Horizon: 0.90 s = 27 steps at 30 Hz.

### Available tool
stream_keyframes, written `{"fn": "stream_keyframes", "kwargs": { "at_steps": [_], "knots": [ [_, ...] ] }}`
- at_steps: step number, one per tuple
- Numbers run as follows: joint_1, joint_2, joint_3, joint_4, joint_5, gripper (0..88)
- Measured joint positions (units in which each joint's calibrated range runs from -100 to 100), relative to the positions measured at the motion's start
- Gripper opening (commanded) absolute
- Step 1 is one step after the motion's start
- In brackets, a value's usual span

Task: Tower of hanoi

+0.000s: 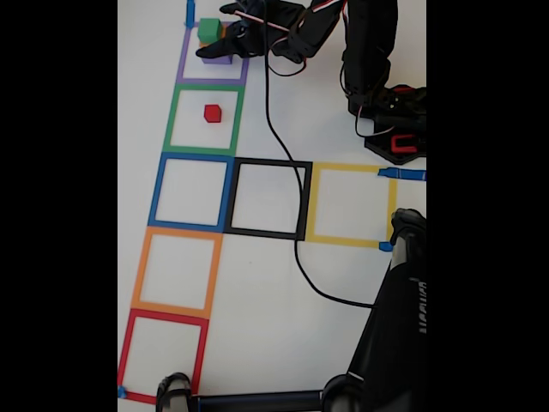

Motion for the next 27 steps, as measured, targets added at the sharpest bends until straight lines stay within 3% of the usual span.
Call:
{"fn": "stream_keyframes", "kwargs": {
  "at_steps": [3,20,27],
  "knots": [
    [-0.47,1.77,-0.71,-1.61,0.00,29.2],
    [-5.38,2.70,-0.89,-1.93,0.00,20.1],
    [-6.32,2.79,-0.89,-1.93,-0.18,10.7]
  ]
}}
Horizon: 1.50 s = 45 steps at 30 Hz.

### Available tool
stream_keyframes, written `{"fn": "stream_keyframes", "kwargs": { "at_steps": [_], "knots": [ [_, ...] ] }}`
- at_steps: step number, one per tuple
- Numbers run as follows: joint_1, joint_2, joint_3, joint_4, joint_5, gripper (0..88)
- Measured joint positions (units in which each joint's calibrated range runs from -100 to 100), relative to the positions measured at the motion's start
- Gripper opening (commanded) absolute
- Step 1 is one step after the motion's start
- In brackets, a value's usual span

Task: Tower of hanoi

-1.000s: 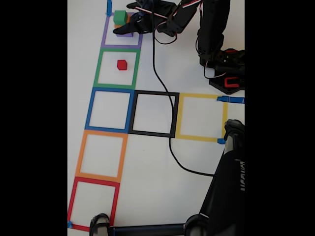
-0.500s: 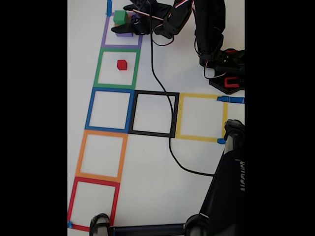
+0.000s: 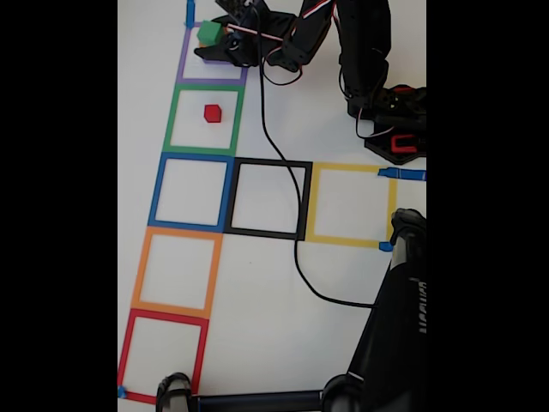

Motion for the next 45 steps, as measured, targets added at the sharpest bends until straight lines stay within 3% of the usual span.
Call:
{"fn": "stream_keyframes", "kwargs": {
  "at_steps": [13,21,28,32,39,45],
  "knots": [
    [-1.40,0.00,-0.97,0.64,-0.18,5.1],
    [-4.33,-12.24,-1.06,15.24,0.18,4.8],
    [-4.68,-32.84,-1.77,40.87,0.18,4.5],
    [-5.97,-45.76,-6.64,61.43,0.18,4.1],
    [-9.71,-55.55,-28.33,100.44,0.18,4.1],
    [-16.62,-54.96,-54.80,126.48,0.18,3.7]
  ]
}}
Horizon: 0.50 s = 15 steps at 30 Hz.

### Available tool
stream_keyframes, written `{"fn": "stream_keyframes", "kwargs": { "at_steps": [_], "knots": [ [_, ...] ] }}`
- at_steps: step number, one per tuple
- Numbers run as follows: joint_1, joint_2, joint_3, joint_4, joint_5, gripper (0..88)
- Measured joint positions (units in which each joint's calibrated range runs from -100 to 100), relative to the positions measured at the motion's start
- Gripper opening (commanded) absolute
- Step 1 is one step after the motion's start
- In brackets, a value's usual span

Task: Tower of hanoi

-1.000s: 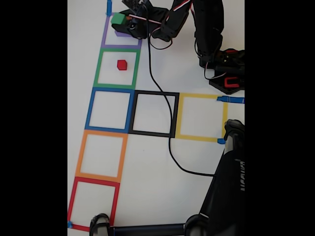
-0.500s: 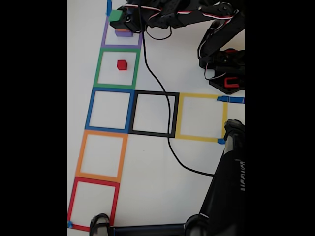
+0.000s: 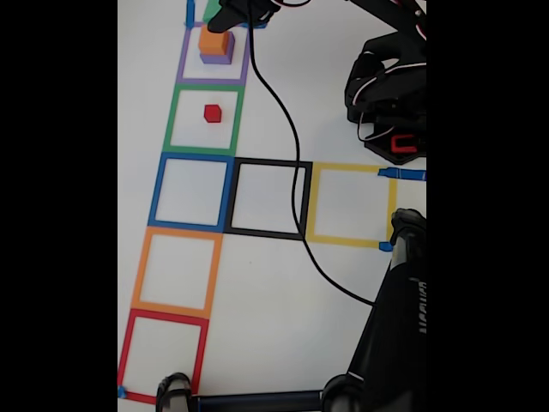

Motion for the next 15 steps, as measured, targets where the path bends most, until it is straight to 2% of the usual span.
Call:
{"fn": "stream_keyframes", "kwargs": {
  "at_steps": [7,15],
  "knots": [
    [-11.00,0.76,-23.20,17.65,0.00,3.9],
    [-20.25,-3.29,-21.51,18.30,0.00,3.8]
  ]
}}
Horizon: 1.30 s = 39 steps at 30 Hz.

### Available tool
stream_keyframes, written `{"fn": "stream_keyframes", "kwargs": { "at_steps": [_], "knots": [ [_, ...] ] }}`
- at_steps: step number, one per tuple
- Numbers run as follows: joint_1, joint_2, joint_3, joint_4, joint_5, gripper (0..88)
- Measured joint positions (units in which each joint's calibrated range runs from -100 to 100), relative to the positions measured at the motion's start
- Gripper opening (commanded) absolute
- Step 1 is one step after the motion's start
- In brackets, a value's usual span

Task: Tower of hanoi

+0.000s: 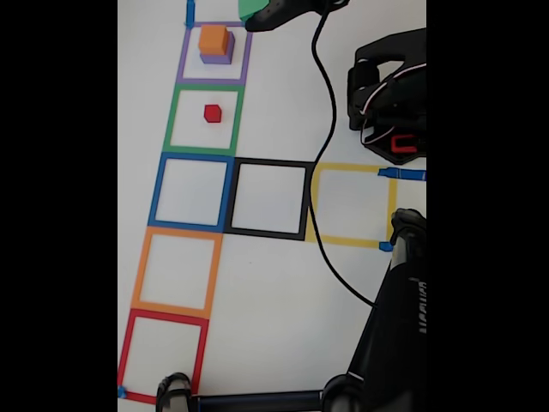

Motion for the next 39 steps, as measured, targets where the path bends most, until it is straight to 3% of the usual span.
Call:
{"fn": "stream_keyframes", "kwargs": {
  "at_steps": [9,21,28,39],
  "knots": [
    [-4.56,-3.80,31.61,-25.07,0.00,3.9],
    [-8.78,7.01,78.62,-85.93,-0.36,3.8],
    [-14.75,22.54,86.32,-114.71,-0.36,3.7],
    [-19.54,48.80,85.97,-143.33,-0.36,3.6]
  ]
}}
